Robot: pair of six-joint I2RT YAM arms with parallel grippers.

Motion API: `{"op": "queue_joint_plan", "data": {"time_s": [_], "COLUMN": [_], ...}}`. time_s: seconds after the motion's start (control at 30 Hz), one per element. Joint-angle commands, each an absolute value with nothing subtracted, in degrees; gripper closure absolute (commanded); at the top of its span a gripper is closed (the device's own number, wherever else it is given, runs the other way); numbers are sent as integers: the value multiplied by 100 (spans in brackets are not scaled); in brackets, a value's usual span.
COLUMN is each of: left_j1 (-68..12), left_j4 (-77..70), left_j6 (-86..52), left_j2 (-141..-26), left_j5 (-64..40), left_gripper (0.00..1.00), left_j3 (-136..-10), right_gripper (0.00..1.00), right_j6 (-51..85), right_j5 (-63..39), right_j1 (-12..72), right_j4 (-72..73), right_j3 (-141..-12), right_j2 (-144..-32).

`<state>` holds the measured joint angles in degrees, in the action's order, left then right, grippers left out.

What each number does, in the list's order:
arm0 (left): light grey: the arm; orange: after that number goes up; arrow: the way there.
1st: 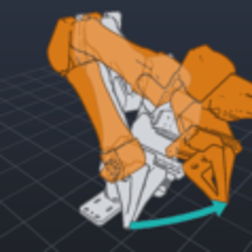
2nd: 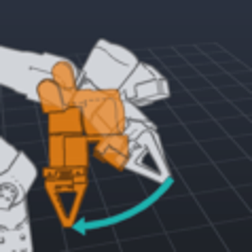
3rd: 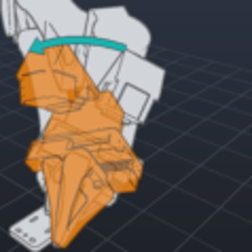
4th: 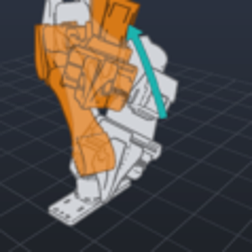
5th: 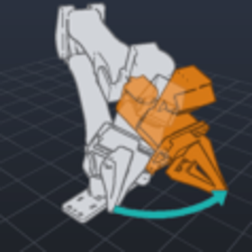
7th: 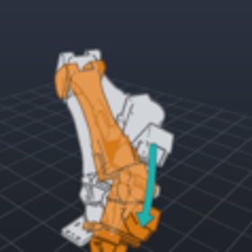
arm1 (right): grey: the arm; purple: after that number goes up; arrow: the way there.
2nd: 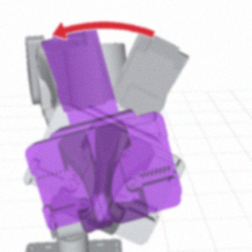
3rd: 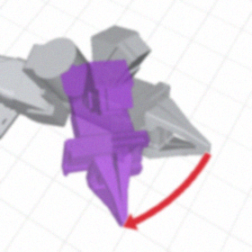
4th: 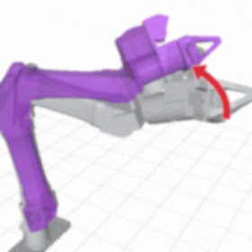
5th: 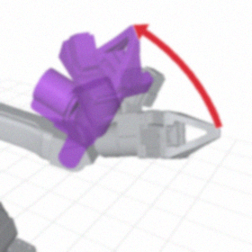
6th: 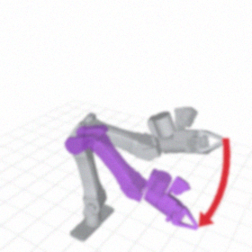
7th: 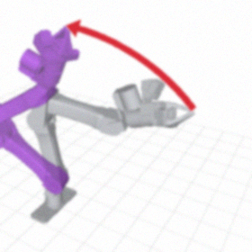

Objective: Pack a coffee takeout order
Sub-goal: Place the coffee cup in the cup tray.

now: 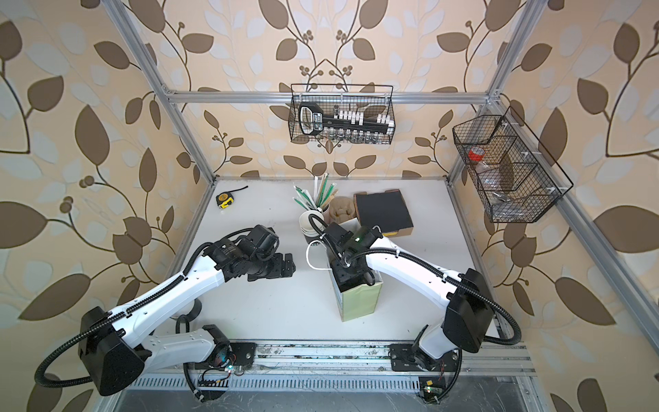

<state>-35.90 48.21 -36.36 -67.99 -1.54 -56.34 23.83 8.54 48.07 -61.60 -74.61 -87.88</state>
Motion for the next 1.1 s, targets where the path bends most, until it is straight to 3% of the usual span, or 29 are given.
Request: {"op": "queue_joint_plan", "data": {"time_s": [0.0,1.07], "left_j1": [-3531,-3523], "left_j4": [4843,4852], "left_j6": [-3615,-3612], "left_j2": [-6798,-6772], "left_j5": [-201,-174], "left_gripper": [1,1], "left_j3": [-5614,-5616], "right_gripper": [32,28], "right_j6": [2285,2320], "right_j5": [824,1010], "right_j1": [4790,4834], "right_j4": [-6302,-6264], "right_j3": [-7208,-6849], "right_j2": [-8885,-8751]}}
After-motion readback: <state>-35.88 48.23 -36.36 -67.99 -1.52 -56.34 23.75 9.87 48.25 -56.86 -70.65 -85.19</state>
